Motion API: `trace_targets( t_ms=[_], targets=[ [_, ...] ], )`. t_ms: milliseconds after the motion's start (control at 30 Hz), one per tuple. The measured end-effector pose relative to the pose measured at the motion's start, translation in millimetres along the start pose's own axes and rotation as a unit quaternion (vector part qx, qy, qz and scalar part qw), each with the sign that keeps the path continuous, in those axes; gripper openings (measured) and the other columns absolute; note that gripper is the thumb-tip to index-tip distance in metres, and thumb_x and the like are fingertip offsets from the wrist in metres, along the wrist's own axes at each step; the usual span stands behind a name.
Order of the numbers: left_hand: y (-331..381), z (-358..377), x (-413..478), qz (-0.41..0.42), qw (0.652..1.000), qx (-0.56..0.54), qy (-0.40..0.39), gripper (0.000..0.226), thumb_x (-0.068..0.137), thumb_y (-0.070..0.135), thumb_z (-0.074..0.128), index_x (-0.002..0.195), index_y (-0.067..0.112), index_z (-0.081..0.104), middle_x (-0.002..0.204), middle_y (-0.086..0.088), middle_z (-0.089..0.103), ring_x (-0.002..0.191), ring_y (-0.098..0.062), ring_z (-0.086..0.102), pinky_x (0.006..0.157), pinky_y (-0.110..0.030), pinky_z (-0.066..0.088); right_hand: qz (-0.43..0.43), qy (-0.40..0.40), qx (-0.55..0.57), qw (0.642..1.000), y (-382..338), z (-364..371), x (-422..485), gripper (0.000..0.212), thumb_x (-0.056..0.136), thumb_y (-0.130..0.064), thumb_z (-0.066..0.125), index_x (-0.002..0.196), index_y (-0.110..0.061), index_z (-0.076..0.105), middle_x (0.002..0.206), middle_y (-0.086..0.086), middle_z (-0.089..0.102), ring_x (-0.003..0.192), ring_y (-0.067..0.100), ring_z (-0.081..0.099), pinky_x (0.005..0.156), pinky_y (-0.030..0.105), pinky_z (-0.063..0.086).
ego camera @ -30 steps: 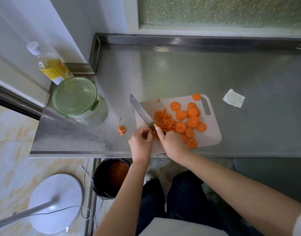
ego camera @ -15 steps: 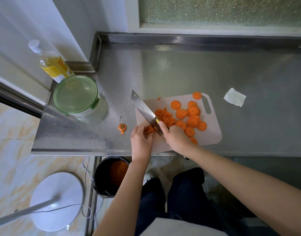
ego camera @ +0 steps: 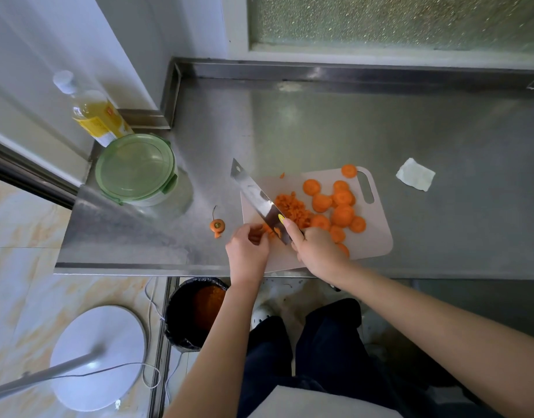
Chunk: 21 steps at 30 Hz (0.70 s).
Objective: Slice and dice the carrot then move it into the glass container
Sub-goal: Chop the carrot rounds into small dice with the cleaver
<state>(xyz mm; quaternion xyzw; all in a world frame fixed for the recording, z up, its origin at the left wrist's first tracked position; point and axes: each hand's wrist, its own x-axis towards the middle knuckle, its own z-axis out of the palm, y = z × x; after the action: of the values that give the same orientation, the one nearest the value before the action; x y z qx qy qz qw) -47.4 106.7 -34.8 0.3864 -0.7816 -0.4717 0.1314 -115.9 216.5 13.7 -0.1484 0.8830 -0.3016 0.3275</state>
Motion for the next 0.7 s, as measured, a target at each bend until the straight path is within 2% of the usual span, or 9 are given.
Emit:
trace_targets(
  t_ms=[67,200,367,567,700],
  targets=[
    [0,-1,-1,-0.002,1.0,0.001,-0.001,0.011,0.081,0.003,0.066,0.09,0.009,0.069,0.083,0.001,0.067,0.07,-0.005,0.058,0.068,0.003,0.038,-0.005,0.001,0.005,1.0,2,3,1,0.066,0.097,-0.055,0.027,0.049,-0.012,0.038,0.05,0.005,0.044,0.052,0.022,0.045,0.056,0.031,0.037],
    [2,-2,-2,-0.011,1.0,-0.005,-0.006,0.011,0.083,0.002,0.065,0.089,0.008,0.071,0.082,0.002,0.066,0.071,-0.005,0.057,0.068,0.002,0.038,-0.008,0.004,-0.007,1.0,3,7,3,0.066,0.098,-0.054,0.029,0.05,-0.01,0.04,0.05,0.006,0.046,0.054,0.024,0.048,0.056,0.03,0.036],
    [4,-2,-2,-0.017,1.0,0.009,-0.002,0.012,0.084,0.002,0.064,0.091,0.006,0.072,0.084,0.0,0.066,0.074,-0.009,0.057,0.068,0.004,0.036,-0.005,0.004,-0.014,1.0,-3,5,0,0.068,0.099,-0.053,0.027,0.051,-0.007,0.043,0.053,0.01,0.051,0.058,0.027,0.054,0.065,0.036,0.046],
    [5,-1,-1,-0.017,1.0,0.015,0.002,0.012,0.083,0.002,0.064,0.091,0.006,0.073,0.086,-0.004,0.07,0.075,-0.01,0.057,0.07,0.0,0.035,0.007,-0.008,-0.068,0.998,-10,3,1,0.066,0.099,-0.053,0.026,0.055,-0.007,0.044,0.054,0.007,0.048,0.054,0.024,0.048,0.053,0.032,0.036],
    [5,-1,-1,-0.018,1.0,0.02,0.005,0.012,0.083,0.003,0.065,0.091,0.006,0.073,0.088,-0.005,0.071,0.076,-0.011,0.059,0.072,-0.003,0.036,-0.011,-0.042,-0.074,0.996,-12,-1,-2,0.049,0.101,-0.048,0.024,0.062,-0.021,0.033,0.064,0.005,0.045,0.067,0.026,0.049,0.051,0.025,0.033]
  ],
)
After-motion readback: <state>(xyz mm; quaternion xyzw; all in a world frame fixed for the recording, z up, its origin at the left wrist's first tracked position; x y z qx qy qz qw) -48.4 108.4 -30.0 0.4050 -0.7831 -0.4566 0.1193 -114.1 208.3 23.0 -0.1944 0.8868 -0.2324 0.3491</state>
